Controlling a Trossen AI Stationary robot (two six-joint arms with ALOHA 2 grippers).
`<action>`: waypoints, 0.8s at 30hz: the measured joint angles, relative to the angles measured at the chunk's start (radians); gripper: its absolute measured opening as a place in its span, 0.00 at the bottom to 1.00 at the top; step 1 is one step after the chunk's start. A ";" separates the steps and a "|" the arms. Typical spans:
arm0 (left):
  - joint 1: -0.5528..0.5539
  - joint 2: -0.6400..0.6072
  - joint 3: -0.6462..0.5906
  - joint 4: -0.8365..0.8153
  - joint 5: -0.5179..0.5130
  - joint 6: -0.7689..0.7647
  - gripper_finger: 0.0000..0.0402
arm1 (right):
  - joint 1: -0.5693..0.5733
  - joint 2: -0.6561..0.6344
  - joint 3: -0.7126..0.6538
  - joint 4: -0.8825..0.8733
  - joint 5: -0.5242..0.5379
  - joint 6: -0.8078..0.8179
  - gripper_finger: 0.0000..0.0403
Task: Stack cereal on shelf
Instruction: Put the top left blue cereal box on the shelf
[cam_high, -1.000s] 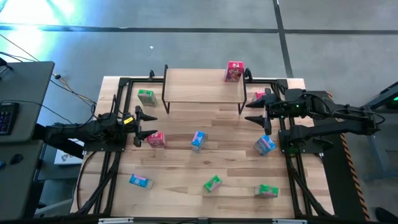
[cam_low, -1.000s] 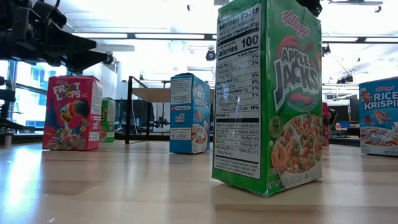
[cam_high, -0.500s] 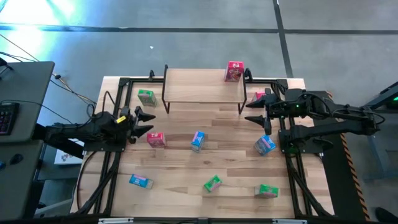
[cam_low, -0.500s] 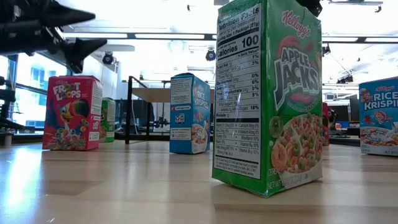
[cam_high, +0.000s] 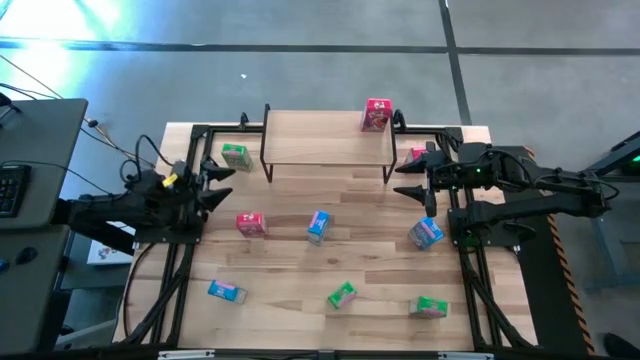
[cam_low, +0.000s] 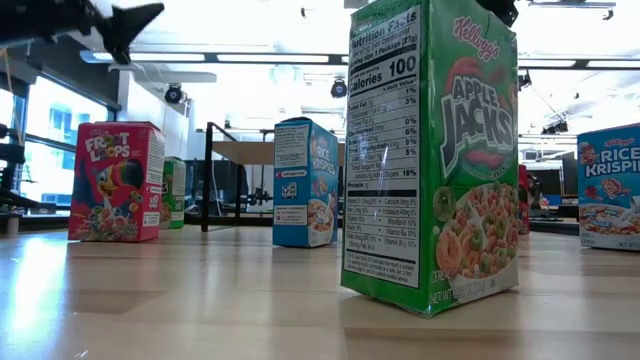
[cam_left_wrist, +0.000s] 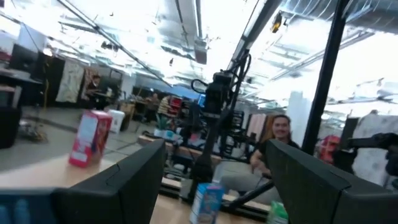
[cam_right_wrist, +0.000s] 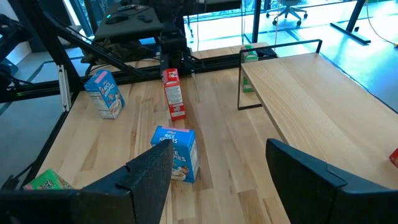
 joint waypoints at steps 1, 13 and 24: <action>0.000 0.022 0.025 -0.008 -0.001 0.013 0.67 | 0.000 0.000 0.000 0.000 0.000 0.000 0.62; 0.000 0.385 0.372 -0.222 -0.015 0.001 0.67 | 0.000 0.000 0.000 0.000 0.000 0.000 0.62; -0.001 0.691 0.662 -0.578 -0.162 -0.264 0.67 | 0.000 0.000 0.000 0.000 0.000 0.000 0.62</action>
